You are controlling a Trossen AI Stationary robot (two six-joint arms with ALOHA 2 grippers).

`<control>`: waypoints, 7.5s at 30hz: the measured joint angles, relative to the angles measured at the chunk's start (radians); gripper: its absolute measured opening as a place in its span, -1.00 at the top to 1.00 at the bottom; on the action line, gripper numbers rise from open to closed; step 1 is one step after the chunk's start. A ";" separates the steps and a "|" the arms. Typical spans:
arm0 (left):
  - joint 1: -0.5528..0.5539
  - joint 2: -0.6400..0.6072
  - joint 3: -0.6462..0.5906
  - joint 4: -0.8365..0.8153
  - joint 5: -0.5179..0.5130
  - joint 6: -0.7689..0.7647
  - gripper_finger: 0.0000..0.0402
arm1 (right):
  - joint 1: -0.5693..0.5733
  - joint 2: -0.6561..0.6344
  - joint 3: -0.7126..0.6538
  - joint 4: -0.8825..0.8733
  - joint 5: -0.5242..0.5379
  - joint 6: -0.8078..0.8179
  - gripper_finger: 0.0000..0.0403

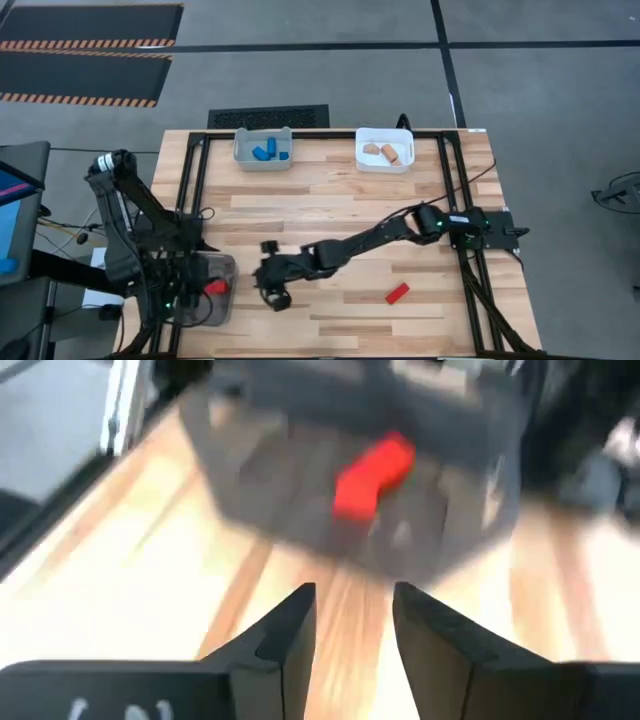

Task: Sort & place blocks by color
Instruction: Put the red rectangle block into the black bin, then return to Home Position

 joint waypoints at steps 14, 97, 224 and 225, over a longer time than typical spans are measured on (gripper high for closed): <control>0.001 0.000 -0.240 0.487 -0.262 0.079 -0.51 | 0.119 -0.470 -0.679 0.087 0.173 0.324 0.21; 0.388 0.296 -0.431 1.822 -0.148 0.976 -0.52 | 0.158 -0.408 -0.938 0.644 0.236 0.405 0.44; 0.182 0.002 -0.364 0.478 0.757 -0.074 -0.62 | 0.202 -0.358 -0.886 0.623 0.523 0.415 0.21; 0.182 0.002 -0.348 0.466 0.716 -0.057 -0.63 | 0.202 -0.369 -0.887 0.625 0.524 0.403 0.21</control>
